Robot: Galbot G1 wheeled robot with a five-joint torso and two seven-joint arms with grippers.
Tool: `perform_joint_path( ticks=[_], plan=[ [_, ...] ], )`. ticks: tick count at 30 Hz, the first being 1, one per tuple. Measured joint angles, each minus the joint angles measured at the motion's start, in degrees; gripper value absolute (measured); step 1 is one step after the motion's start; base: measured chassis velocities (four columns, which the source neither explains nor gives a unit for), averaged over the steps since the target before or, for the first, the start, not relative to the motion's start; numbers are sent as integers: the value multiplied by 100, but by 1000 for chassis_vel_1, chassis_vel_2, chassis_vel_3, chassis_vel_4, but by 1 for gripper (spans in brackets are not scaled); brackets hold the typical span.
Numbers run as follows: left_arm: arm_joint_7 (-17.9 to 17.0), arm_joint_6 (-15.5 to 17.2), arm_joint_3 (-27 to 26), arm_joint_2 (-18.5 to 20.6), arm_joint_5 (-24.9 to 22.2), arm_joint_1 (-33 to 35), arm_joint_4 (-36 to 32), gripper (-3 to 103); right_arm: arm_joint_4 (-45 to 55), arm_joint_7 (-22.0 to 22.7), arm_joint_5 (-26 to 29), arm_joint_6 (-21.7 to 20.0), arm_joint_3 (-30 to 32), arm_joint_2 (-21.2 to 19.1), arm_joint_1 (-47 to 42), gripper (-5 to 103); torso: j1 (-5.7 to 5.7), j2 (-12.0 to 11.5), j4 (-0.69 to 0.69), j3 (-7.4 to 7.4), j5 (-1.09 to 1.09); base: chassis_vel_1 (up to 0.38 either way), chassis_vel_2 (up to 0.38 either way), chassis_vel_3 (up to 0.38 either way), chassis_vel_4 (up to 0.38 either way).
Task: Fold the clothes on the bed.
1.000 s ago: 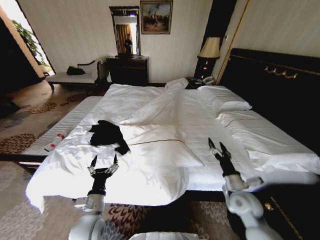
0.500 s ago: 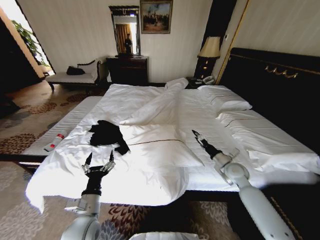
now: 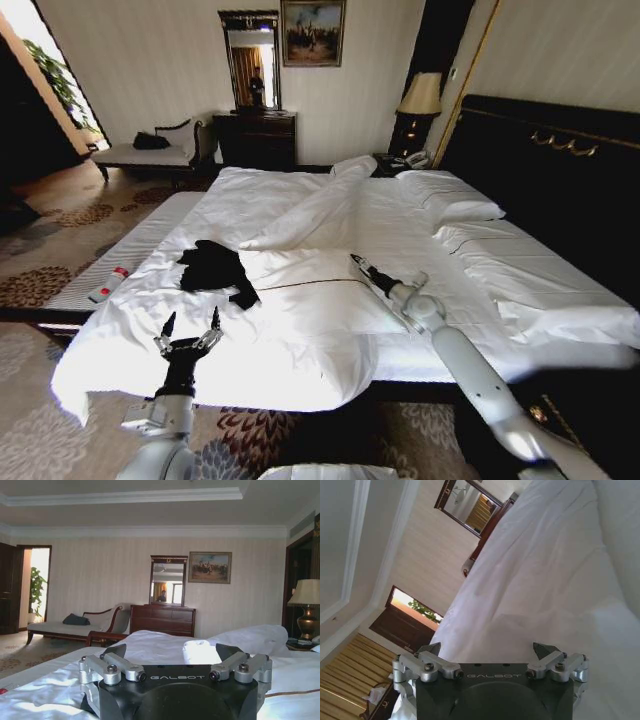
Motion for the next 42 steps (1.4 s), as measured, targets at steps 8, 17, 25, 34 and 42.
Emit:
perform_joint_path(
  ticks=[8,17,25,34,42],
  plan=[
    [-17,-28,-23,-36,29,14,31,100,-500,13,-38,21,-340,211,574,100,0,0,1,0,0,0,0,0,0],
    [-30,-31,-20,-31,34,-37,134,100,-1314,180,-308,-126,-731,331,1042,100,1,0,1,0,1,0,0,0,0],
    [-37,-33,2,-20,31,-111,224,100,-1371,-95,-411,-87,-750,495,1163,101,0,0,1,0,1,0,0,0,0],
    [-41,-56,-1,9,10,-112,237,100,-1447,-112,-835,144,-810,715,1271,70,0,0,1,0,1,0,0,0,0],
    [-45,-68,-31,79,-65,-80,192,100,-1280,85,-1075,306,-760,611,1243,37,0,0,2,0,1,0,0,0,0]
  ],
)
